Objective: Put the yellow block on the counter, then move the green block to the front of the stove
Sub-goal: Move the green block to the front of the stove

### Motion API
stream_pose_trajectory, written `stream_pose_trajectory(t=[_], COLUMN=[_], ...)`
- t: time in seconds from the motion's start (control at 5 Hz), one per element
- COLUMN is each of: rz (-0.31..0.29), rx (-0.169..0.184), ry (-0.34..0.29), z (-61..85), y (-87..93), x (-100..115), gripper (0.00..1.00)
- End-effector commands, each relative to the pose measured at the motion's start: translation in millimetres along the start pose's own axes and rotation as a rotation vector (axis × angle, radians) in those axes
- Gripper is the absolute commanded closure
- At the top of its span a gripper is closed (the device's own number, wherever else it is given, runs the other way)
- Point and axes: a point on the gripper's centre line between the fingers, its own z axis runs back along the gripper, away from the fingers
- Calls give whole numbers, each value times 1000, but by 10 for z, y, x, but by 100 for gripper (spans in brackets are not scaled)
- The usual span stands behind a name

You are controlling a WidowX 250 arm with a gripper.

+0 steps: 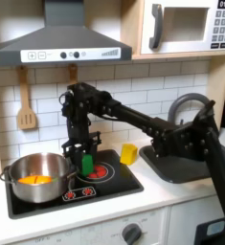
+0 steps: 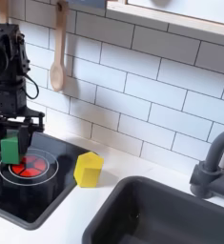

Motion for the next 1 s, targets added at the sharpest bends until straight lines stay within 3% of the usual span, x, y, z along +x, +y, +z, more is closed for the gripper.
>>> stream_pose_trajectory(t=[0.0,0.2,0.4,0.6,0.8], rz=[-7,7,-15,-41,-64], rx=[9,12,2,14,-1], ry=[-36,-34,-19,-11,10], z=[0,-31,-14,0,17], y=[-55,-56,-109,-77,-51], x=[11,-15,-53,-111,-183], gripper=[100,100,100,100,100])
